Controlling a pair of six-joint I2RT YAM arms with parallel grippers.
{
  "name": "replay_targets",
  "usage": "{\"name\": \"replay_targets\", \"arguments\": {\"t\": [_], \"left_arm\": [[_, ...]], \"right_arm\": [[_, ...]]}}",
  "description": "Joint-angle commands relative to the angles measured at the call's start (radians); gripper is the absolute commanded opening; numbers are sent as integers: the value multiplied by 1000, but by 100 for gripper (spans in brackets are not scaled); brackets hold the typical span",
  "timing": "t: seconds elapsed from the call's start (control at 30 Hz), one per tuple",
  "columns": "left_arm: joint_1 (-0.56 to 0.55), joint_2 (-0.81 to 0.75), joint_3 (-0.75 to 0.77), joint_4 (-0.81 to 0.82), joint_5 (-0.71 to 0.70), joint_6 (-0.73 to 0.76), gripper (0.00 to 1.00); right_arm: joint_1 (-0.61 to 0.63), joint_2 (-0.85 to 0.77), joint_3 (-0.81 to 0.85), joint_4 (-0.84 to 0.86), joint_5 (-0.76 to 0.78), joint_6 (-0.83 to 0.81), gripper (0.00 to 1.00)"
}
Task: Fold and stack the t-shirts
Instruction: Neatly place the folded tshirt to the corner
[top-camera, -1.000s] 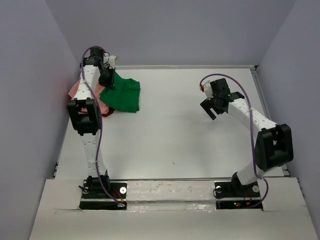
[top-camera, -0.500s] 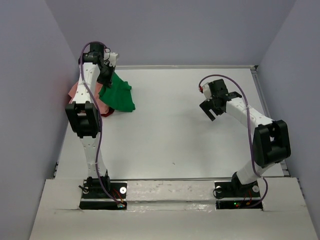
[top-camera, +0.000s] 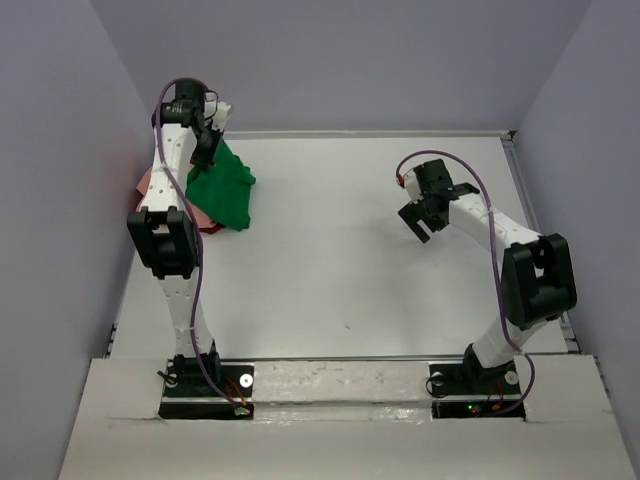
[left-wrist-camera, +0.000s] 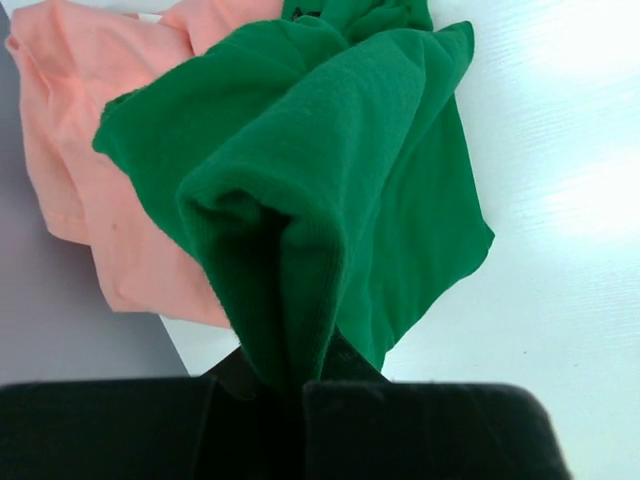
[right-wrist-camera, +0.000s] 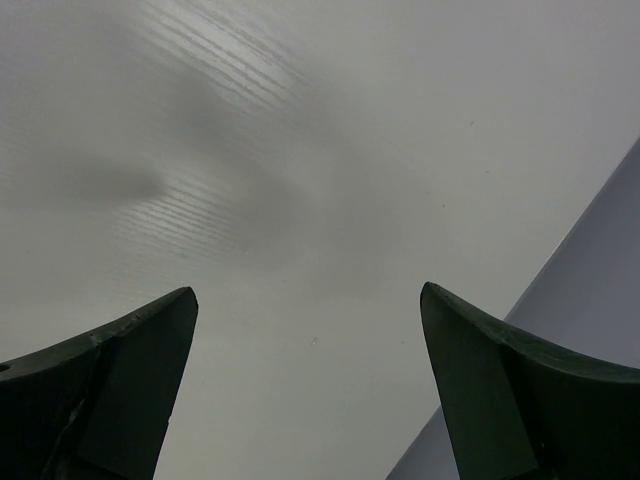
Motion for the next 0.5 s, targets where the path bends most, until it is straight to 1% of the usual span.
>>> {"name": "replay_targets", "arguments": {"t": [0.0, 0.2, 0.47], "left_arm": [[0, -79, 76, -64, -27, 129, 0], [0, -93, 136, -64, -25, 132, 0], [1, -125, 159, -64, -19, 134, 0]], "right_arm": [[-4, 9, 47, 14, 18, 14, 98], [-4, 32, 56, 5, 27, 14, 98], [-4, 52, 67, -3, 31, 18, 98]]}}
